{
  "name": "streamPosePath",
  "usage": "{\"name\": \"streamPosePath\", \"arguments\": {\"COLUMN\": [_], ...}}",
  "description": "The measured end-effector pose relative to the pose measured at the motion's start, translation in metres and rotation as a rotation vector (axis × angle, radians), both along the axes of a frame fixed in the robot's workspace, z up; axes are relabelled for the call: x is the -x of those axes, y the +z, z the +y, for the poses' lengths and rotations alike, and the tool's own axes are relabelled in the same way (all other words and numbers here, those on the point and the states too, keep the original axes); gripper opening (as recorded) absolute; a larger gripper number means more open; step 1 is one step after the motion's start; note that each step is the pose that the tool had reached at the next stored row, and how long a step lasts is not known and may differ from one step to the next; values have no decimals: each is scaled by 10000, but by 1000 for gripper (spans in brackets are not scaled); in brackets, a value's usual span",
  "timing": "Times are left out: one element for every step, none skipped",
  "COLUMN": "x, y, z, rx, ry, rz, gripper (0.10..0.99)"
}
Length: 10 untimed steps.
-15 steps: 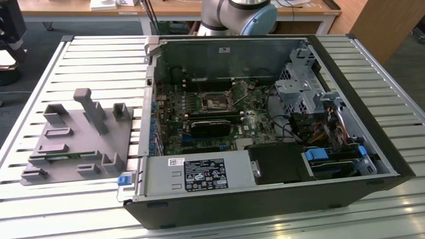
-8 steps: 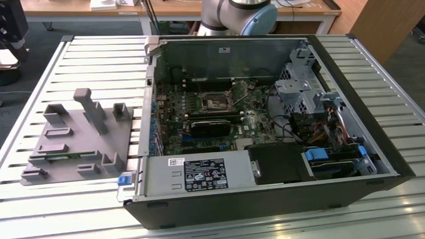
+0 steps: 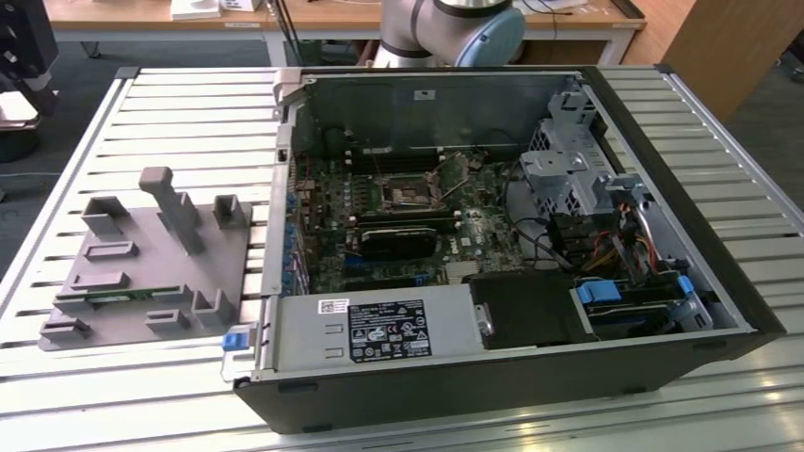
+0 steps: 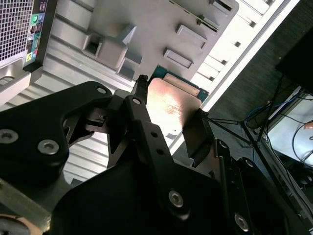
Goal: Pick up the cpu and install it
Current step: 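Pick up the cpu and move it towards the insertion slot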
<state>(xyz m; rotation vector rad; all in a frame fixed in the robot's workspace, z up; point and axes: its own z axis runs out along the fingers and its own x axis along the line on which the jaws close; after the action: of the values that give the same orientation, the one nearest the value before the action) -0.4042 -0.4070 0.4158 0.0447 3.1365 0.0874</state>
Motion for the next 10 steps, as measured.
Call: {"name": "streamPosePath", "arguments": {"x": [-6, -10, -18, -28, -39, -52, -65, -77, -86, -93], "y": [1, 3, 4, 6, 7, 7, 8, 9, 9, 10], "z": [0, 0, 0, 0, 0, 0, 0, 0, 0, 0], "rx": [-1, 0, 0, 0, -1, 0, 0, 0, -1, -1], "ry": [0, 0, 1, 1, 0, 1, 1, 1, 1, 0], "rz": [-1, -1, -1, 0, -1, -1, -1, 0, -1, -1], "gripper": [541, 541, 541, 541, 541, 541, 541, 541, 541, 541]}}
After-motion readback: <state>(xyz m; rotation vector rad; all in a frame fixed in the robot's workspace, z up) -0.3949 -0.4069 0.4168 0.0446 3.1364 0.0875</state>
